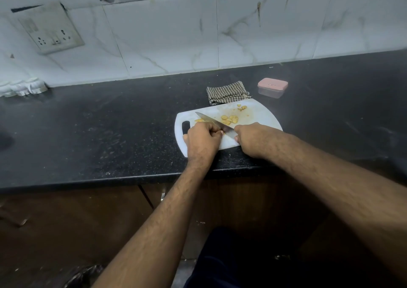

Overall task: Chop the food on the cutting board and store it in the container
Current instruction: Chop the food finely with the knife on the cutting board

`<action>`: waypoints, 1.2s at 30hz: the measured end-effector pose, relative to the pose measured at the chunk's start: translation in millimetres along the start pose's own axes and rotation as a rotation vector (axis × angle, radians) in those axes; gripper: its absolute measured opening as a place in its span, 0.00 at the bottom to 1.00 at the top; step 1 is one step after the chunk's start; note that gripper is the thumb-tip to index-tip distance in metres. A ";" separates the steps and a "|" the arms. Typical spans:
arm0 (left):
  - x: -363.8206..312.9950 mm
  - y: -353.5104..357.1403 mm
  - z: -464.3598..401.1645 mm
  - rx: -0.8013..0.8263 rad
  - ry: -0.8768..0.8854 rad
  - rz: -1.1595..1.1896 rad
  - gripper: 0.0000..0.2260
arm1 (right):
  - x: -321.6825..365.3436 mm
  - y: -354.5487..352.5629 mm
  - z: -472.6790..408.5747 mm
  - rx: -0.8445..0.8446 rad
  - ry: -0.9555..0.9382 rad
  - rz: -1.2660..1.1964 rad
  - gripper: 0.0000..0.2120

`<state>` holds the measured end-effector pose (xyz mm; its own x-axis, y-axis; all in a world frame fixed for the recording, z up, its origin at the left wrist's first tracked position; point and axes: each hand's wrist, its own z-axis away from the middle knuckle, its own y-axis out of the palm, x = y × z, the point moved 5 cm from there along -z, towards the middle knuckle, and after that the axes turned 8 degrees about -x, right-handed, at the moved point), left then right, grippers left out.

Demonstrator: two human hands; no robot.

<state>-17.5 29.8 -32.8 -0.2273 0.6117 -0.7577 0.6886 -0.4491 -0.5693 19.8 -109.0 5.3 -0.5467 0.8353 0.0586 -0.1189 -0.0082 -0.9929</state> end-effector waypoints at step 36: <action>0.7 1.5 0.8 0.012 0.013 0.002 0.07 | -7.2 3.3 0.9 -0.027 -0.010 -0.081 0.10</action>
<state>-17.2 29.1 -34.4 -0.2170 0.6188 -0.7549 0.6810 -0.4582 -0.5713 22.6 -115.5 1.6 -0.5447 0.8269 0.1397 -0.1408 0.0740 -0.9873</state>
